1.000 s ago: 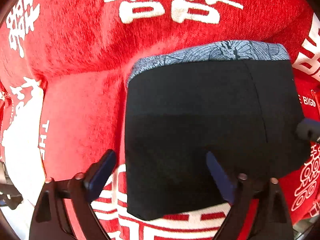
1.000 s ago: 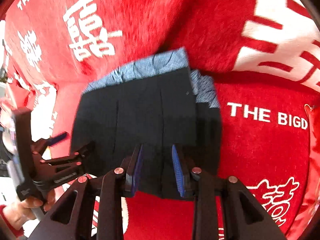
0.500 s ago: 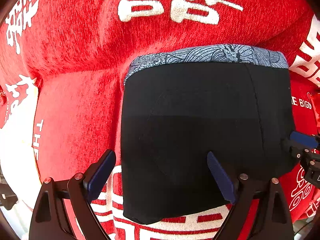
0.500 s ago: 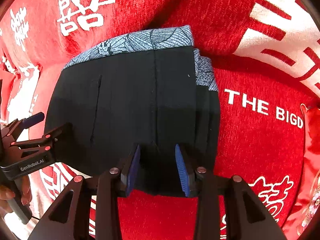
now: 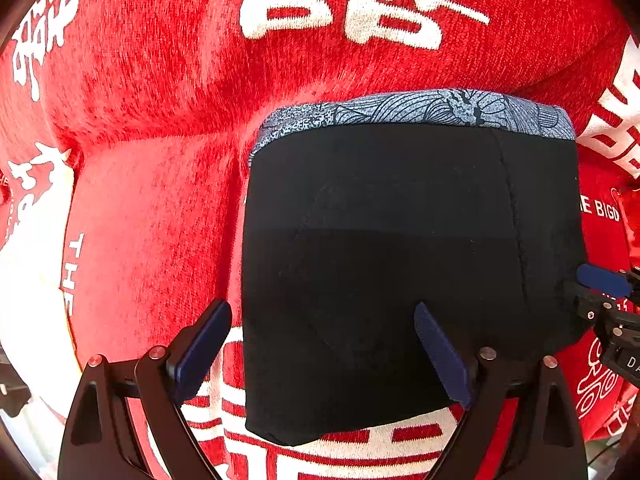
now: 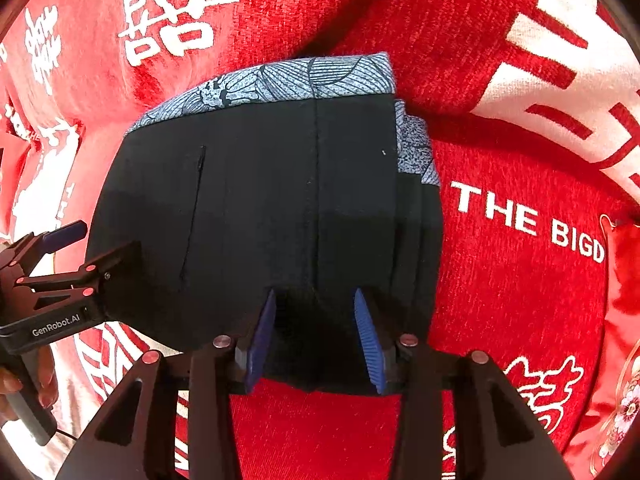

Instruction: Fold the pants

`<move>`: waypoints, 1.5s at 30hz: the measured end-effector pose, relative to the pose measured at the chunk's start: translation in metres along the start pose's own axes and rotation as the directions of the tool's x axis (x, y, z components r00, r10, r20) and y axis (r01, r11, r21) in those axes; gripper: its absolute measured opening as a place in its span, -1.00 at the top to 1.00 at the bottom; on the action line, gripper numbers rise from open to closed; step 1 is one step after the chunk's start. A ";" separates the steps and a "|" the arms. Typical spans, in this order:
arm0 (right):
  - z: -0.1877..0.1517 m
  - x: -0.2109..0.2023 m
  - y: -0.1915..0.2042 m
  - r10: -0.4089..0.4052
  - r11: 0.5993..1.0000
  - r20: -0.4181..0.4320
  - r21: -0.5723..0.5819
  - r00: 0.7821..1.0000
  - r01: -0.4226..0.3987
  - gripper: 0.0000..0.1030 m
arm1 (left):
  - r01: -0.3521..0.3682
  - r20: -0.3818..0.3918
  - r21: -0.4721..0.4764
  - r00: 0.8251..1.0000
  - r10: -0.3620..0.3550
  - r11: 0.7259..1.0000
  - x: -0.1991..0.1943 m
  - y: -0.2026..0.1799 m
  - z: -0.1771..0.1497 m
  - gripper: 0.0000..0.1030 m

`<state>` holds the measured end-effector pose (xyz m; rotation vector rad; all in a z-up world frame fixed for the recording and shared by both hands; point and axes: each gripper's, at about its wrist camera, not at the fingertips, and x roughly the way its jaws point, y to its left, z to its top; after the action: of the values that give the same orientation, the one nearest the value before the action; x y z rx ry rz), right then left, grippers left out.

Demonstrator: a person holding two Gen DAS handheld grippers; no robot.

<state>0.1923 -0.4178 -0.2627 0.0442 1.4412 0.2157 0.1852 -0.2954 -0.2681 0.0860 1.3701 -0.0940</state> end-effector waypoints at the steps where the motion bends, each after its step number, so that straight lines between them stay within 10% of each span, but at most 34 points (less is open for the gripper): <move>1: 0.000 0.000 0.000 0.000 1.000 0.000 -0.002 1.000 0.000 0.11 | 0.000 -0.002 0.000 1.000 0.000 1.000 0.000 0.000 0.000 -0.81; 10: 0.001 -0.007 0.004 -0.049 0.999 0.002 -0.009 0.999 0.049 -0.17 | -0.018 0.029 -0.025 0.999 0.018 1.000 -0.012 0.015 0.008 -0.81; 19: 0.061 -0.025 -0.019 0.015 0.995 0.153 0.099 0.988 -0.030 0.08 | -0.075 0.052 -0.060 0.996 0.078 0.995 0.003 0.029 0.046 -0.81; 24: 0.087 0.020 -0.028 -0.034 0.994 0.030 0.101 0.999 0.031 0.09 | -0.075 0.047 -0.042 0.996 0.077 0.996 0.020 0.022 0.050 -0.81; 34: 0.055 0.003 -0.024 -0.065 0.997 0.028 0.049 0.997 0.063 -0.45 | 0.012 0.037 -0.073 0.999 -0.010 0.997 0.017 0.035 0.040 -0.81; 45: 0.009 -0.014 -0.014 -0.090 0.995 0.004 0.038 0.996 0.090 -0.59 | 0.025 0.000 -0.044 1.000 -0.025 0.999 0.011 0.040 0.011 -0.81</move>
<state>0.2010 -0.4326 -0.2504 0.0103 1.4383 0.1146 0.2024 -0.2576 -0.2762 0.0319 1.3728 -0.0844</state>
